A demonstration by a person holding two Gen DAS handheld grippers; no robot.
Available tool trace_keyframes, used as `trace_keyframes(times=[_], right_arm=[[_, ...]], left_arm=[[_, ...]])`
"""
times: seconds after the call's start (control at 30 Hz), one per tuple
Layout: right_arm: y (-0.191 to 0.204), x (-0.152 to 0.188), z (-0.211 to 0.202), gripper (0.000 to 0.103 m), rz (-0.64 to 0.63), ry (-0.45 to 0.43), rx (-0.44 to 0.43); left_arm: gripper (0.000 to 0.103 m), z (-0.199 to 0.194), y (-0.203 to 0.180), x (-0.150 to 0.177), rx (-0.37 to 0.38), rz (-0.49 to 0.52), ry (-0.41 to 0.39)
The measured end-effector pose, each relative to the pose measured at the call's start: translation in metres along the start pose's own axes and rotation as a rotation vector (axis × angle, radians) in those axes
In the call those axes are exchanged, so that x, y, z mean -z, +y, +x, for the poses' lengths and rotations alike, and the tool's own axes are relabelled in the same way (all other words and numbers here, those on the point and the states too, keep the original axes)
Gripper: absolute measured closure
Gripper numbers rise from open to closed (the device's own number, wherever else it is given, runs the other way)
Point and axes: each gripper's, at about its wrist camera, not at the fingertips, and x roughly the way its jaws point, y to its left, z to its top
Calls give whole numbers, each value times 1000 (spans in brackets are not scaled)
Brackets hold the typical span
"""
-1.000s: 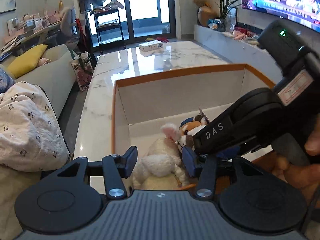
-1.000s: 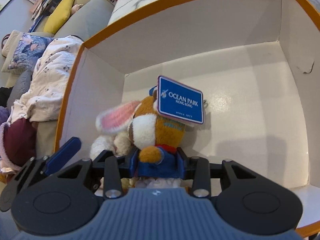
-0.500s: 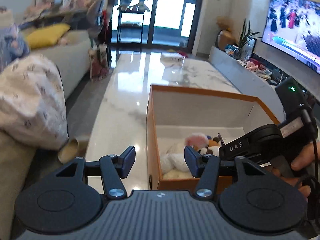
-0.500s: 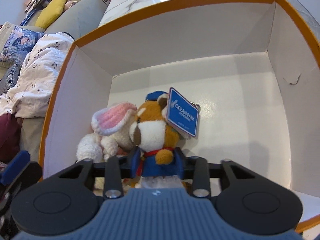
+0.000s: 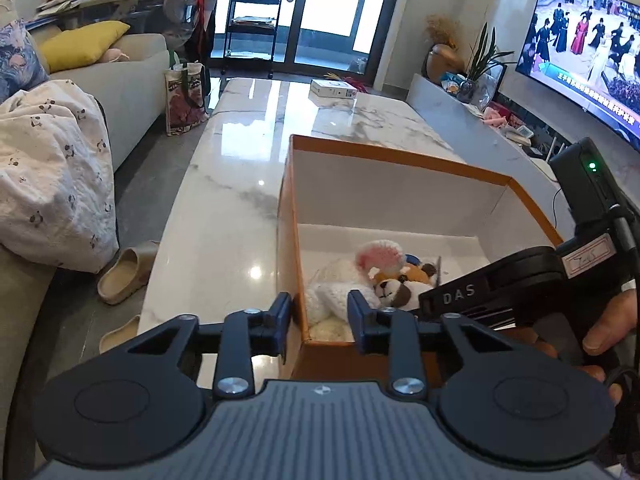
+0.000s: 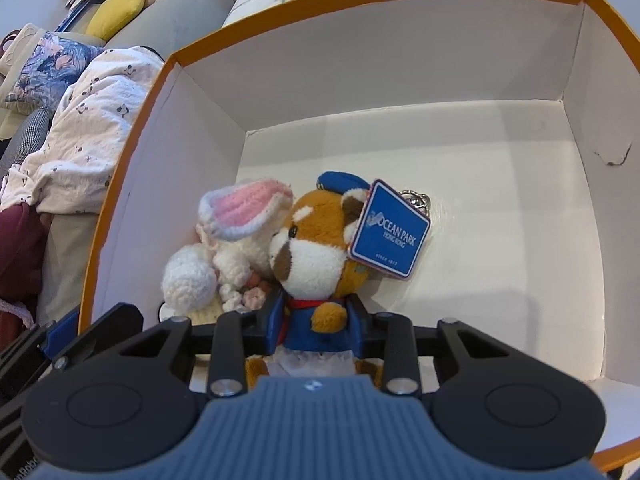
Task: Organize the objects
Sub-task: 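Lift both plush toys and lower them into the orange box, opening both grippers, then grasp the orange knitted ball with left gripper while right gripper grasps the striped-hat plush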
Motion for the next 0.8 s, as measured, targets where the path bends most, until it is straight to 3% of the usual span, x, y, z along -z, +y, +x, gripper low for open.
trace_keyframes(times=[0.53, 0.8], right_arm=[[11, 56, -13, 68, 0, 14, -8], [13, 62, -19, 60, -2, -13, 12]], left_arm=[[71, -43, -15, 37, -35, 28, 26], [71, -55, -23, 42, -73, 73, -30]])
